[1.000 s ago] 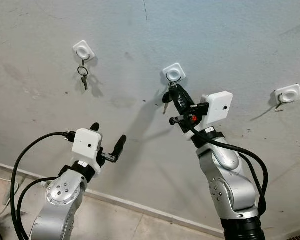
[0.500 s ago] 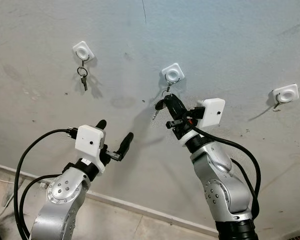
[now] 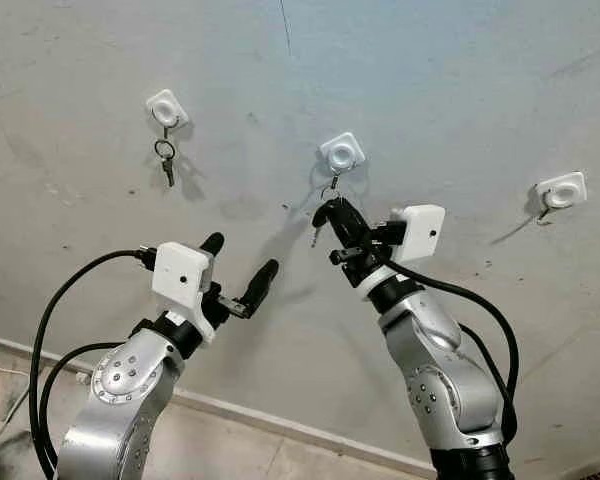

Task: Hang keys on a hook

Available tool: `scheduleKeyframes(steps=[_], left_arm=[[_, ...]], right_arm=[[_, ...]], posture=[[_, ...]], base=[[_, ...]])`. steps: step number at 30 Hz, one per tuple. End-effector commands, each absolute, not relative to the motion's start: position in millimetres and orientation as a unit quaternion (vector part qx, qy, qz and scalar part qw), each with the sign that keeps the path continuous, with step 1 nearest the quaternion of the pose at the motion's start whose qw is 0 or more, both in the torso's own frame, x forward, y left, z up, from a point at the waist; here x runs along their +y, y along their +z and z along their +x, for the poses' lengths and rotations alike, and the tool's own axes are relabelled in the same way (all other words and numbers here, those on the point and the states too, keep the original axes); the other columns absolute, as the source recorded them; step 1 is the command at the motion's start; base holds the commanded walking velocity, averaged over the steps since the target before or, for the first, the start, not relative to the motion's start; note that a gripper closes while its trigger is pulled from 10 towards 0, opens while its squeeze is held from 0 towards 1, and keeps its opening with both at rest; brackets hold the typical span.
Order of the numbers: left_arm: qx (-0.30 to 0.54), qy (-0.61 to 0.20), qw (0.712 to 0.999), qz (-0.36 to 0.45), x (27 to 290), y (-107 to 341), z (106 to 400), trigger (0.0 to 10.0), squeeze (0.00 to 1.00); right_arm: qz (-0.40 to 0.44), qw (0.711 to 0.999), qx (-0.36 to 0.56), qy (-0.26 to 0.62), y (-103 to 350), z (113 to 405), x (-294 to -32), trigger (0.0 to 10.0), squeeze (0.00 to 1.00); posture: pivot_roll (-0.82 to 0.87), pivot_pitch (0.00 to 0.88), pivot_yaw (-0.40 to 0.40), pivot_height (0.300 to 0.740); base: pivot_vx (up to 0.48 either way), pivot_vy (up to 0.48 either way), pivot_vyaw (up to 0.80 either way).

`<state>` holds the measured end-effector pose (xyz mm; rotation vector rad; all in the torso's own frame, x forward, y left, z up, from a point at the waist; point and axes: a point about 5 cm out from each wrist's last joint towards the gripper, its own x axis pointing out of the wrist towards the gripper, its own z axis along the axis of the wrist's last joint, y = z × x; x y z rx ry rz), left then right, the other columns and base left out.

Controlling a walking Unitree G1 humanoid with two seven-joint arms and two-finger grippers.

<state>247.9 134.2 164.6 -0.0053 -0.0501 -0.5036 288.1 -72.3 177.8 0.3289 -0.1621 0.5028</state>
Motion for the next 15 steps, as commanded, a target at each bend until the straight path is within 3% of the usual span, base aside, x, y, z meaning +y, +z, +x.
scheduleKeyframes(steps=[1, 12, 13, 15], left_arm=[[-0.033, -0.263, 0.964, -0.002, 129, 171, 247, 10.0, 0.00], [-0.043, -0.267, 0.963, -0.008, 126, 181, 250, 10.0, 0.00], [-0.043, -0.267, 0.963, -0.009, 125, 180, 249, 10.0, 0.00], [-0.042, -0.267, 0.963, -0.009, 125, 180, 249, 10.0, 0.00]], right_arm=[[0.150, 0.957, -0.016, 0.247, 151, 286, -70, 10.0, 0.00], [0.114, 0.961, 0.002, 0.251, 138, 283, -69, 10.0, 0.00], [0.119, 0.960, -0.002, 0.252, 139, 283, -69, 10.0, 1.00], [0.122, 0.959, -0.005, 0.254, 139, 283, -69, 10.0, 1.00]], posture=[[0.23, 0.000, -0.086, 0.740], [0.23, 0.000, -0.086, 0.740], [0.23, 0.000, -0.086, 0.740], [0.23, 0.000, -0.086, 0.740]], base=[[0.000, 0.000, 0.00], [0.000, 0.000, 0.00], [0.000, 0.000, 0.00], [0.000, 0.000, 0.00]])
